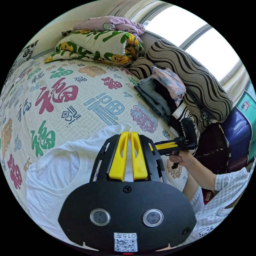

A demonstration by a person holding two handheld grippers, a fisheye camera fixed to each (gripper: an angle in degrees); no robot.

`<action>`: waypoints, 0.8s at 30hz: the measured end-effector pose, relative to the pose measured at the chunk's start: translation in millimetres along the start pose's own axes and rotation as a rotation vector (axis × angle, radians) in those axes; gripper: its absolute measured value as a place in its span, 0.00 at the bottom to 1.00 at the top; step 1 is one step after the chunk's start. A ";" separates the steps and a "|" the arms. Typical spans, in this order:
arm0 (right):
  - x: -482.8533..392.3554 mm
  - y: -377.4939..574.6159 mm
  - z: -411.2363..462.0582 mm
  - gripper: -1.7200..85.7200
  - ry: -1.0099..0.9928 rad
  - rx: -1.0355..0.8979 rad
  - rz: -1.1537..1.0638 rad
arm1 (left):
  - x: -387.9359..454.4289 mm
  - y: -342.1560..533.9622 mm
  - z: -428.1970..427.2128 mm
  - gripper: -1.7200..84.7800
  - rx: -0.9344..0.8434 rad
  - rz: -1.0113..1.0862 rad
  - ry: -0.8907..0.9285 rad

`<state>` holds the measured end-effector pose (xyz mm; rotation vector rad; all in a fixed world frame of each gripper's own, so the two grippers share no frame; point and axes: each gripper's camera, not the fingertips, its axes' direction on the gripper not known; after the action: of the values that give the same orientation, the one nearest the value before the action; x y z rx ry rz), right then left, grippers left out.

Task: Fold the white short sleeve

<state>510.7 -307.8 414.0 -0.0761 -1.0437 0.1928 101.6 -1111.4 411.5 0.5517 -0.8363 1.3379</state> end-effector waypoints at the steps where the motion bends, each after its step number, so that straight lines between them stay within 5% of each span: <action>1: -2.0 3.7 -7.3 0.02 -0.052 0.040 0.000 | -4.7 1.3 -9.0 0.03 0.017 -0.012 0.013; 6: -59.8 31.7 -29.3 0.01 -0.062 0.114 -0.167 | -21.1 41.4 -64.2 0.04 0.179 -0.067 0.086; 10: -118.9 67.3 14.5 0.01 0.023 -0.008 -0.365 | -47.6 119.0 -96.0 0.07 0.236 -0.194 0.000; 13: -134.8 86.8 50.5 0.01 0.115 -0.116 -0.363 | -70.8 162.5 -107.9 0.09 0.192 -0.324 -0.037; 19: -144.8 89.2 40.0 0.01 0.261 0.107 -0.277 | -67.5 150.1 -137.3 0.11 0.237 -0.314 -0.040; 24: -131.2 76.5 82.5 0.01 0.308 -0.062 -0.176 | -75.1 105.5 -102.7 0.05 0.061 -0.354 -0.104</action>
<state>366.0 -260.8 332.1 -0.0674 -0.7441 -0.0123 18.3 -1060.1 278.3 0.7841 -0.7424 1.0191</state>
